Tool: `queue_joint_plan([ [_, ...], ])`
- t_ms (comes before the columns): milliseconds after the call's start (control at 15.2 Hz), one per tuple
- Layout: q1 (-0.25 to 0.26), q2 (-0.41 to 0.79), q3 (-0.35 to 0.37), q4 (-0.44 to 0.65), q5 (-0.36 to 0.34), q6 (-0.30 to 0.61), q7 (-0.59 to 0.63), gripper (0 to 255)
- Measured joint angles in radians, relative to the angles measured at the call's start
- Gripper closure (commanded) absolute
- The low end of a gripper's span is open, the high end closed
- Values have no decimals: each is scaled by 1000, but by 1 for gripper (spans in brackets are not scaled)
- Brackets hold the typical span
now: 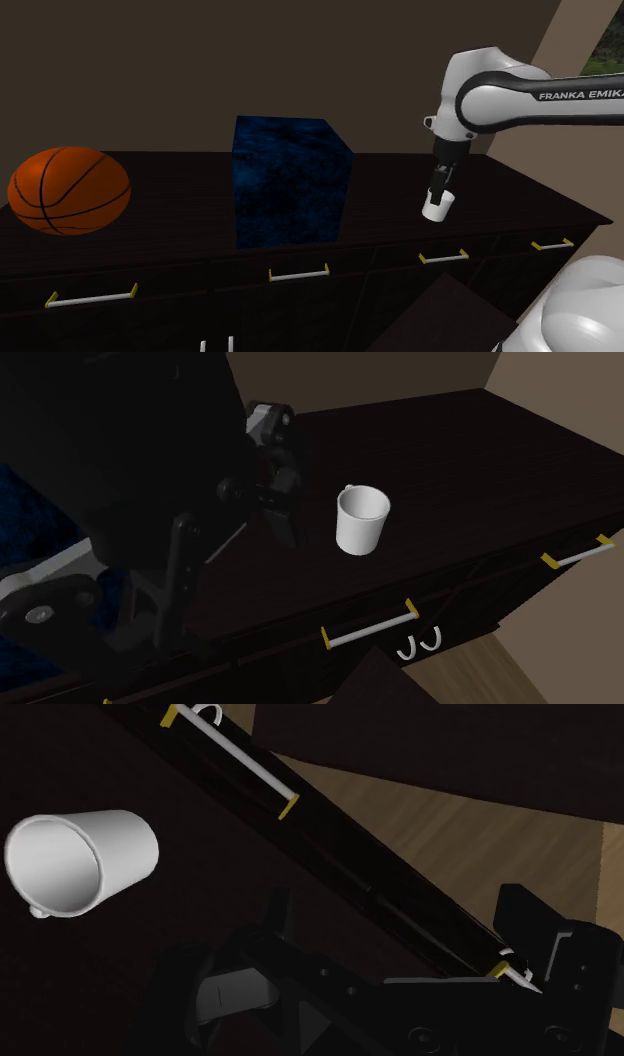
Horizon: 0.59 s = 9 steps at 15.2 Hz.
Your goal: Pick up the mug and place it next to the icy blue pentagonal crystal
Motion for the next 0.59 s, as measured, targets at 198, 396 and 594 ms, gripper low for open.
queue_joint_plan([
  [198,-24,46,-55,-11,-35,72,-53,0],
  [396,-47,112,-115,-12,-67,154,-108,0],
  [594,-69,197,-180,11,-90,234,-171,0],
])
